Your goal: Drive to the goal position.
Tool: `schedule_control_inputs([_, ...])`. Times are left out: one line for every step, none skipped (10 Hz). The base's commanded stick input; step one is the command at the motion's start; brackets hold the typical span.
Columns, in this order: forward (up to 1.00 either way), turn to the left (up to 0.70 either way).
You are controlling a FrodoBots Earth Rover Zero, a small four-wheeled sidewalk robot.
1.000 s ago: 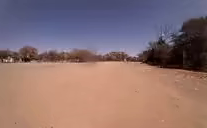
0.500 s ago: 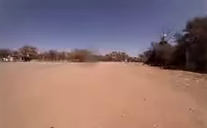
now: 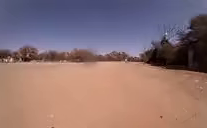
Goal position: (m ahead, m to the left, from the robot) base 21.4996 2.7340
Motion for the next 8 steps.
schedule_control_inputs([1.00,0.00])
schedule_control_inputs([1.00,0.00])
schedule_control_inputs([1.00,0.00])
schedule_control_inputs([1.00,0.00])
schedule_control_inputs([1.00,0.00])
schedule_control_inputs([1.00,0.00])
schedule_control_inputs([1.00,0.00])
schedule_control_inputs([1.00,0.00])
